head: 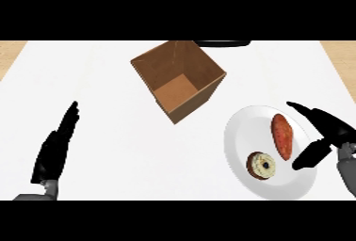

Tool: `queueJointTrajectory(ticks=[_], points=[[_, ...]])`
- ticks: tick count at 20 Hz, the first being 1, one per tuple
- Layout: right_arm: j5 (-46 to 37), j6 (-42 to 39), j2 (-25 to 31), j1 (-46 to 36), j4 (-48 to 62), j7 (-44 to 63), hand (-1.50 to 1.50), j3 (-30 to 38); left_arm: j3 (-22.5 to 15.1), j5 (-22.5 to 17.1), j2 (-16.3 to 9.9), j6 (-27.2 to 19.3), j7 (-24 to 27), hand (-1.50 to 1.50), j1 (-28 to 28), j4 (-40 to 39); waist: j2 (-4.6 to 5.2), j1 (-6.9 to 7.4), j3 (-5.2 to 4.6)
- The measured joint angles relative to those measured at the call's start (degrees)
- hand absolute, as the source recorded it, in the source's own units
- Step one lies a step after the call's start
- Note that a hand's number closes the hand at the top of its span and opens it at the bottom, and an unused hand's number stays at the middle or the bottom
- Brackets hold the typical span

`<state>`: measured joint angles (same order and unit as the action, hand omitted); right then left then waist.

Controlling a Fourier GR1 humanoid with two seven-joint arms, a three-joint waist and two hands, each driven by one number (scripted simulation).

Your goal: Pick the sweet potato from the plate and place it in the cardboard box

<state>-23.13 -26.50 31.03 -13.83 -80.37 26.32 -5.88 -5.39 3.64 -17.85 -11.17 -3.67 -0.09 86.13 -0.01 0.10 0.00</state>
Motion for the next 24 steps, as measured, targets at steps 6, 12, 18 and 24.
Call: queueJointTrajectory(ticks=[6,12,18,24], points=[[-4.3,0.2,-3.6,-0.6,2.5,-1.9,-1.5,1.5,2.7,0.7,0.5,2.9,-1.8,0.0,-0.3,1.6,0.0,0.07,0.0],[-7.8,0.3,-6.3,-0.7,4.9,-3.6,-1.5,2.5,4.0,2.0,2.0,4.5,-2.4,0.0,1.4,4.1,0.01,0.08,0.01],[-11.4,0.2,-8.0,0.4,6.6,-6.1,-1.5,2.5,5.8,3.2,3.2,6.0,-1.8,0.0,0.8,3.0,-0.01,0.04,-0.01],[-13.3,0.8,-8.1,-1.8,9.5,-9.5,1.5,4.4,5.5,5.6,5.3,5.7,-1.5,0.0,0.8,2.8,-0.14,0.07,-0.18]])
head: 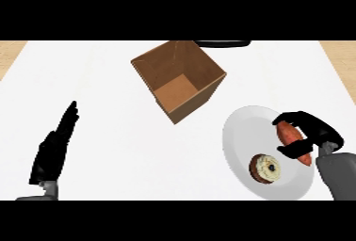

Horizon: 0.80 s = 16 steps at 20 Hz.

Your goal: Pick the sweet potato from the plate and place it in the cardboard box

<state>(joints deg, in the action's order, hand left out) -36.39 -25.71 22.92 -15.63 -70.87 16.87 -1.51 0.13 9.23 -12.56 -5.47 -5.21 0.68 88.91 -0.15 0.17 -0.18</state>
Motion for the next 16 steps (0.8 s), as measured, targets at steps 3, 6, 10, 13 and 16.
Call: queueJointTrajectory(ticks=[3,6,10,13,16], points=[[-3.9,5.0,0.2,0.8,-0.2,-1.9,1.5,-0.9,0.2,-0.1,-0.1,0.5,-1.0,0.0,-0.1,1.1,0.02,0.02,0.04],[-6.6,8.0,0.8,0.9,-0.2,-3.5,1.5,-1.0,0.6,0.1,0.0,1.0,-0.8,0.0,-0.3,1.1,0.08,0.0,0.11],[-11.6,11.9,0.6,0.7,-1.9,-2.9,1.5,-3.0,1.1,0.2,-0.1,1.5,-1.1,0.0,-0.6,1.0,0.11,-0.01,0.15],[-15.9,15.4,-0.1,1.4,-3.1,-2.7,1.5,-5.2,1.5,0.4,0.1,1.6,0.1,0.0,-0.5,-0.2,0.13,-0.04,0.17],[-17.8,16.3,0.3,1.2,-5.0,-3.0,1.5,-4.9,1.5,0.8,0.8,1.5,1.1,0.0,0.2,-0.5,0.12,-0.08,0.16]])
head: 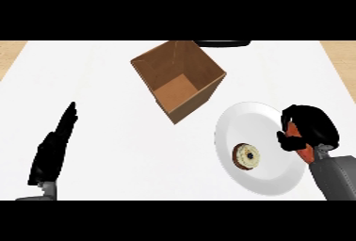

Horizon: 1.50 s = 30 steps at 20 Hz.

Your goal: Pick the sweet potato from the plate and place it in the cardboard box

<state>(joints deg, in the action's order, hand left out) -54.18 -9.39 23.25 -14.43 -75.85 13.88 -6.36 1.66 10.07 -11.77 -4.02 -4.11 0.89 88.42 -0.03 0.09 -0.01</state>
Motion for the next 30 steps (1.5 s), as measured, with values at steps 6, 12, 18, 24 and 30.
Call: queueJointTrajectory(ticks=[6,12,18,24,30], points=[[-3.0,0.7,0.1,0.3,-6.7,2.0,1.5,0.8,0.2,0.6,0.9,0.0,0.1,0.0,-0.1,-0.1,-0.03,-0.16,0.01],[2.6,-1.2,-1.6,-0.6,-16.4,0.9,1.5,4.0,1.2,0.3,0.6,0.6,0.7,0.0,-0.4,-1.0,-0.14,-0.36,0.01],[12.4,-2.8,-5.9,-5.0,-24.2,-1.5,1.5,6.4,0.7,0.8,1.0,0.4,-0.6,0.0,-0.8,0.0,-0.18,-0.25,0.01],[16.9,-5.4,-9.7,-12.2,-27.1,1.9,1.5,6.2,1.0,0.8,1.0,1.1,-2.1,0.0,-1.5,0.6,-0.07,0.1,0.0],[14.8,-5.5,-14.6,-23.6,-21.3,8.7,1.5,3.7,1.0,1.0,1.3,1.7,-2.2,0.0,-0.9,1.2,0.01,0.43,-0.01]])
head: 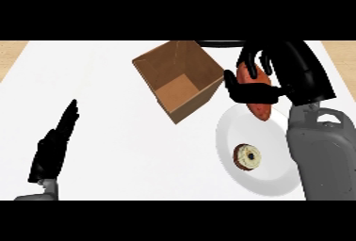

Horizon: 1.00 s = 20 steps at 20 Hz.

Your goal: Pick the sweet potato from the plate and place it in the cardboard box

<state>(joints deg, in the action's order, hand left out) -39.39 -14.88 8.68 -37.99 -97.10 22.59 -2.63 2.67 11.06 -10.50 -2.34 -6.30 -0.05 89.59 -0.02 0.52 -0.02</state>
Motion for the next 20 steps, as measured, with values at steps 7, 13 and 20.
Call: queueJointTrajectory(ticks=[7,13,20], points=[[-3.8,4.6,-5.2,-11.0,15.9,2.0,1.5,-1.7,0.5,-0.1,-0.2,0.9,0.1,0.0,-0.5,0.0,0.13,0.41,0.0],[-4.4,9.3,-7.6,-18.2,32.1,0.4,1.5,-2.3,0.5,0.5,0.3,0.6,0.2,0.0,-1.5,-0.9,0.28,0.72,-0.01],[-1.7,17.9,-8.4,-24.2,50.7,-0.5,-1.5,-4.5,0.3,0.5,0.0,1.6,0.4,0.0,-0.9,0.1,0.48,1.82,-0.01]])
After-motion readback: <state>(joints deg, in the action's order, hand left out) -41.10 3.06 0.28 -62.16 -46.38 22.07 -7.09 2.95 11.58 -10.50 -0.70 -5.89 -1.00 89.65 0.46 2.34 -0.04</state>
